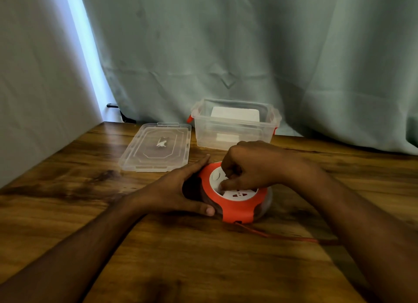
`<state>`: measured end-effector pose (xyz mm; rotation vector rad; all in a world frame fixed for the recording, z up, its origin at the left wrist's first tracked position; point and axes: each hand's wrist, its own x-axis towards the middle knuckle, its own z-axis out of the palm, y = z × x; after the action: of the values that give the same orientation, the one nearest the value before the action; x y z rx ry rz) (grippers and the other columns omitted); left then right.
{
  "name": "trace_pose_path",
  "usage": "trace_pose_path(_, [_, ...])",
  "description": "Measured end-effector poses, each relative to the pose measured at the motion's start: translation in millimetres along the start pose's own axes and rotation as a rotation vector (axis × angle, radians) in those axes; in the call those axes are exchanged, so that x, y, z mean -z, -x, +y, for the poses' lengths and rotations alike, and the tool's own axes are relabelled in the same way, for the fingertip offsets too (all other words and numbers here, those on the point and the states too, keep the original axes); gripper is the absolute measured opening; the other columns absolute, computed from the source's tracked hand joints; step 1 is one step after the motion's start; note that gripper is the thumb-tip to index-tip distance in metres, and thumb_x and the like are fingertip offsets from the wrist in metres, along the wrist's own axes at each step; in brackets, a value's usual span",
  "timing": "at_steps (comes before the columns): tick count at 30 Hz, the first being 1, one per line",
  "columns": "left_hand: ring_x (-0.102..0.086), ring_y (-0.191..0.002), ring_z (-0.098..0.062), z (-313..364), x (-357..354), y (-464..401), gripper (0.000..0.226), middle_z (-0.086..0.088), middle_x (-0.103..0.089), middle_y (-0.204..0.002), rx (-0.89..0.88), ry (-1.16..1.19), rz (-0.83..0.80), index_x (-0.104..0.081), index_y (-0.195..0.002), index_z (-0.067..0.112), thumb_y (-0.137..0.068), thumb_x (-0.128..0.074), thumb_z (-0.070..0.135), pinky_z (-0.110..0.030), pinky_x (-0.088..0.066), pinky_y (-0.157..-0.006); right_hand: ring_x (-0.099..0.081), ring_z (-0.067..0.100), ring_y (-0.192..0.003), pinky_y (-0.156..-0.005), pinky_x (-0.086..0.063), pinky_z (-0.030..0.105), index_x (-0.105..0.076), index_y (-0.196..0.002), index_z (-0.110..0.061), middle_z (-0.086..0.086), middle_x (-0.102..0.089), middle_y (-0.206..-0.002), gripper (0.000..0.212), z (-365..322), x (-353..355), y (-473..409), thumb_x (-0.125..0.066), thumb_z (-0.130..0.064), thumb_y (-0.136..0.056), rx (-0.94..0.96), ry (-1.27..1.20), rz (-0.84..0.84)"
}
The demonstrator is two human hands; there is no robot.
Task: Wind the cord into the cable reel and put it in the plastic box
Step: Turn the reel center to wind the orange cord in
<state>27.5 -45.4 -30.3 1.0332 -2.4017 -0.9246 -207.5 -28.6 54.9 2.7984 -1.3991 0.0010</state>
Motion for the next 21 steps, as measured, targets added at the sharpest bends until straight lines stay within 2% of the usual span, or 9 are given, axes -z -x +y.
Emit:
trace_pose_path(3, [-0.03, -0.148, -0.001, 1, 0, -1, 0.133, 0.02, -0.026, -0.164, -0.002, -0.018, 0.004, -0.006, -0.16, 0.043, -0.057, -0.087, 0.069, -0.026, -0.034, -0.12, -0.06, -0.002, -0.08, -0.061, -0.044, 0.02, -0.066, -0.092, -0.039, -0.021, -0.065, -0.09, 0.022, 12, 11, 6, -0.081, -0.049, -0.079, -0.014, -0.055, 0.006])
trace_pose_path(5, [-0.029, -0.149, -0.003, 1, 0, -1, 0.132, 0.019, -0.025, -0.165, -0.003, -0.012, 0.005, -0.006, -0.16, 0.043, -0.058, -0.087, 0.068, -0.026, -0.033, -0.121, -0.056, -0.007, -0.084, -0.065, -0.043, 0.018, -0.066, -0.105, -0.044, -0.027, -0.063, -0.102, 0.038, 18, 16, 10, -0.087, -0.037, -0.075, -0.054, -0.119, -0.056])
trace_pose_path(7, [-0.029, -0.149, -0.003, 1, 0, 0, 0.133, 0.018, -0.026, -0.165, -0.002, -0.006, 0.007, -0.006, -0.16, 0.044, -0.056, -0.086, 0.071, -0.028, -0.033, -0.121, -0.051, -0.009, -0.083, -0.062, -0.039, 0.014, -0.064, -0.112, -0.046, -0.031, -0.055, -0.102, 0.049, 19, 17, 12, -0.09, -0.032, -0.072, -0.098, -0.138, -0.109])
trace_pose_path(13, [-0.031, -0.148, -0.001, 2, 0, 0, 0.137, 0.019, -0.028, -0.164, 0.003, 0.01, 0.015, -0.007, -0.16, 0.044, -0.051, -0.08, 0.083, -0.029, -0.035, -0.121, -0.048, -0.018, -0.078, -0.056, -0.036, 0.009, -0.062, -0.114, -0.046, -0.031, -0.057, -0.108, 0.055, 17, 16, 11, -0.09, -0.025, -0.072, -0.092, -0.156, -0.132])
trace_pose_path(18, [-0.029, -0.149, -0.001, 2, 0, 1, 0.138, 0.019, -0.026, -0.165, 0.01, -0.001, 0.01, -0.007, -0.161, 0.042, -0.051, -0.081, 0.081, -0.029, -0.034, -0.121, -0.047, -0.013, -0.078, -0.058, -0.036, 0.012, -0.062, -0.11, -0.044, -0.03, -0.055, -0.102, 0.051, 16, 13, 11, -0.089, -0.022, -0.072, -0.105, -0.168, -0.138])
trace_pose_path(21, [-0.03, -0.149, -0.001, 4, 0, 2, 0.136, 0.018, -0.027, -0.164, 0.016, 0.011, 0.018, -0.007, -0.161, 0.042, -0.054, -0.085, 0.074, -0.028, -0.034, -0.121, -0.052, -0.011, -0.082, -0.056, -0.04, 0.012, -0.06, -0.106, -0.043, -0.026, -0.057, -0.109, 0.05, 16, 14, 12, -0.09, -0.021, -0.071, -0.108, -0.2, -0.135])
